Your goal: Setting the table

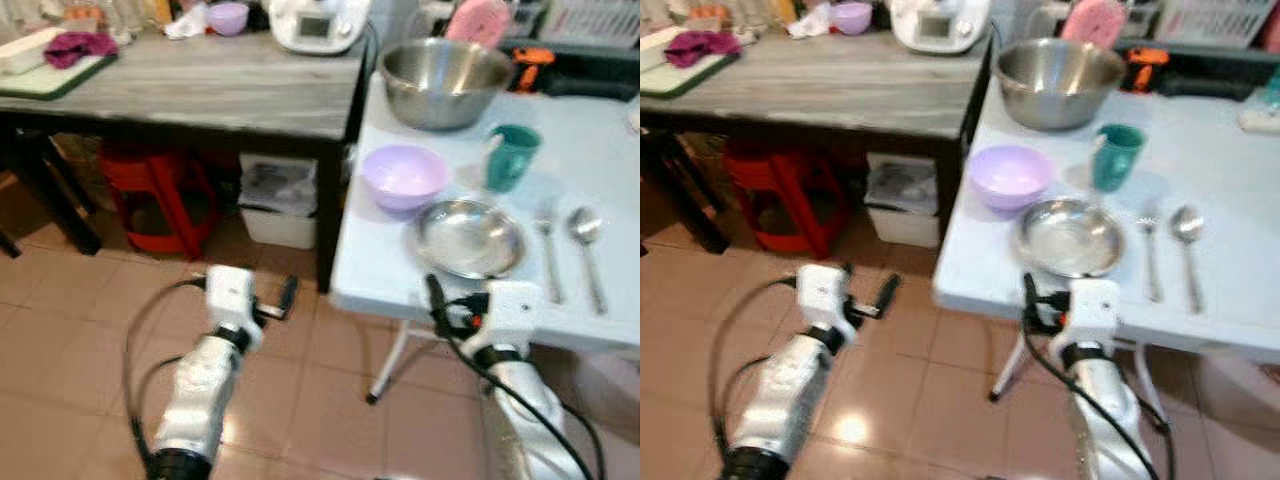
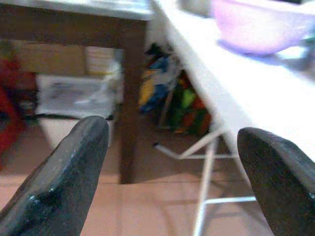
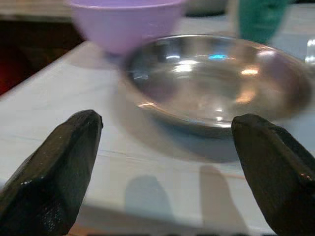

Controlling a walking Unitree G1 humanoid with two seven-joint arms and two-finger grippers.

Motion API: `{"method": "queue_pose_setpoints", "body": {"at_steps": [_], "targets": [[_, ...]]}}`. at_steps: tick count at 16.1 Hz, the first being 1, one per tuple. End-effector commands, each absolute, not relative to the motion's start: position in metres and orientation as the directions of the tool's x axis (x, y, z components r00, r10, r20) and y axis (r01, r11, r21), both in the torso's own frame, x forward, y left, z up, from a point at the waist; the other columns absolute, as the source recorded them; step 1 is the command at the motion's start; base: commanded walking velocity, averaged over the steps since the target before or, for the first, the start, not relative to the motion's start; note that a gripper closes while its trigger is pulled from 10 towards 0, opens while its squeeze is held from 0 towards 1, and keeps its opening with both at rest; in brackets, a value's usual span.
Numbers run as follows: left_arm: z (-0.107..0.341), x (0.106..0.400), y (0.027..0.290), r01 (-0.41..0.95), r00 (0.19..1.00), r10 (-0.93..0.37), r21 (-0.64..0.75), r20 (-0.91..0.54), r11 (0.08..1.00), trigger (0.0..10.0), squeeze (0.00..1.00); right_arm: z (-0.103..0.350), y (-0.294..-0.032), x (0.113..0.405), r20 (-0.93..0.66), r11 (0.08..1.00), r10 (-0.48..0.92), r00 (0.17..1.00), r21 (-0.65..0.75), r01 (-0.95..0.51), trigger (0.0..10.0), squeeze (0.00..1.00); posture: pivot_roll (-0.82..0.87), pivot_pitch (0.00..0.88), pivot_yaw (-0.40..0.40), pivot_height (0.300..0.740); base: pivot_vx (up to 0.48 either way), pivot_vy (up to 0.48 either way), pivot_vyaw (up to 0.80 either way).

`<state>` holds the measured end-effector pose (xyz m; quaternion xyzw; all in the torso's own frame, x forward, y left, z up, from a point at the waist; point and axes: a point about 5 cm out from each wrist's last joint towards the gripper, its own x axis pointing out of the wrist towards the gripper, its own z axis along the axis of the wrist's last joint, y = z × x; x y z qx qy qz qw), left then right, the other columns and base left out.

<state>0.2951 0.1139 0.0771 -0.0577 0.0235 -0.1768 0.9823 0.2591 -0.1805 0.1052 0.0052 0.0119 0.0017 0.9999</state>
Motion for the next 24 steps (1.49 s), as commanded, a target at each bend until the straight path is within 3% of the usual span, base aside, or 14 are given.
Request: {"method": "queue_pose_setpoints", "body": {"at_steps": [1, 14, 17, 24], "targets": [[0.074, 0.294, 0.123, 0.329, 0.941, -0.335, -0.109, -0.040, 0.938, 10.0, 0.00, 0.108, -0.177, 0.259, -0.014, 1.000, 0.012, 1.000, 0.019, -0.011, 10.0, 0.00, -0.11, 0.110, 0.026, 0.740, 0.000, -0.472, 0.00], [0.080, 0.299, 0.124, 0.302, 0.953, -0.303, -0.078, -0.006, 0.950, 10.0, 0.00, 0.111, -0.176, 0.262, 0.001, 1.000, 0.011, 1.000, 0.029, -0.011, 10.0, 0.00, -0.11, 0.109, 0.031, 0.740, 0.000, -0.062, 0.00], [0.103, 0.300, 0.116, 0.363, 0.930, -0.360, -0.027, 0.078, 0.931, 10.0, 0.00, 0.121, -0.178, 0.265, 0.035, 0.999, -0.020, 0.999, 0.042, 0.019, 10.0, 0.00, -0.11, 0.109, 0.032, 0.740, 0.000, 0.000, 0.00], [0.103, 0.291, 0.112, 0.466, 0.881, -0.468, 0.042, 0.065, 0.884, 10.0, 0.00, 0.124, -0.189, 0.263, 0.034, 0.997, -0.069, 0.997, 0.029, 0.068, 10.0, 0.00, -0.11, 0.109, 0.032, 0.740, 0.000, 0.000, 0.00]]}}
